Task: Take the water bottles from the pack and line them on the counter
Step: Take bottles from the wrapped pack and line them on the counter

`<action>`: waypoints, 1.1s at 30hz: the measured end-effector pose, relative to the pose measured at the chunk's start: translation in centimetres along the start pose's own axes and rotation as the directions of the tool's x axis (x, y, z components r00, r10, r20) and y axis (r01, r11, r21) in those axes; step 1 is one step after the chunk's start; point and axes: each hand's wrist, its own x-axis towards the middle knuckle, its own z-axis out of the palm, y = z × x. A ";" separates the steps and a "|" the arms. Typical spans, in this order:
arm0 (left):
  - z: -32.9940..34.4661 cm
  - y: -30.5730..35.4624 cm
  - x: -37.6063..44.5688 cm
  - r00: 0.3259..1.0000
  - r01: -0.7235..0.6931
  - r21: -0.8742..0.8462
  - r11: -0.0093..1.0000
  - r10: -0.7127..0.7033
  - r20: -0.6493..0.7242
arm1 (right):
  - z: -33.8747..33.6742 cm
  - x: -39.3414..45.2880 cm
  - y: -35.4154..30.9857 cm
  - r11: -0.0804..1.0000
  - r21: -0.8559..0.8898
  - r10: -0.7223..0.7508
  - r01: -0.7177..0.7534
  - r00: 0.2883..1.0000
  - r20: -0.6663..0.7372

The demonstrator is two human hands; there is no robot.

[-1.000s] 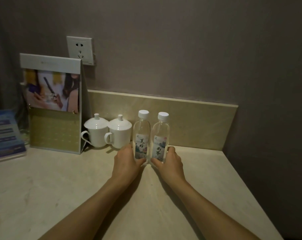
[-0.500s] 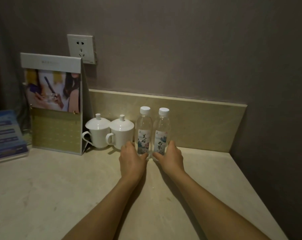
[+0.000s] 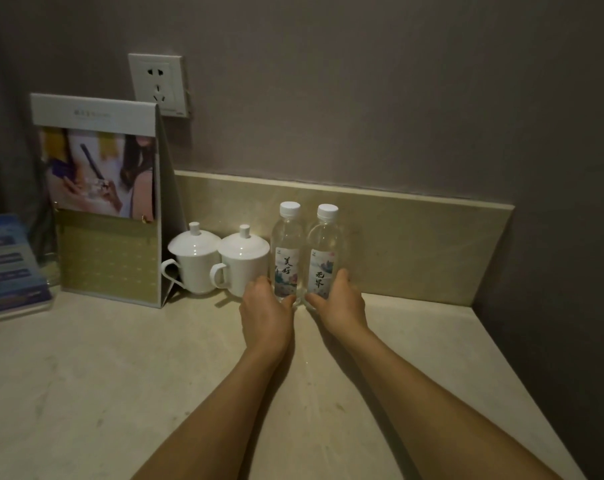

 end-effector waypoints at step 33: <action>0.6 0.7 0.9 1.000 0.025 0.076 0.997 -0.023 -0.021 | 1.0 1.0 0.0 1.000 -0.003 -0.028 0.028 0.999 -0.043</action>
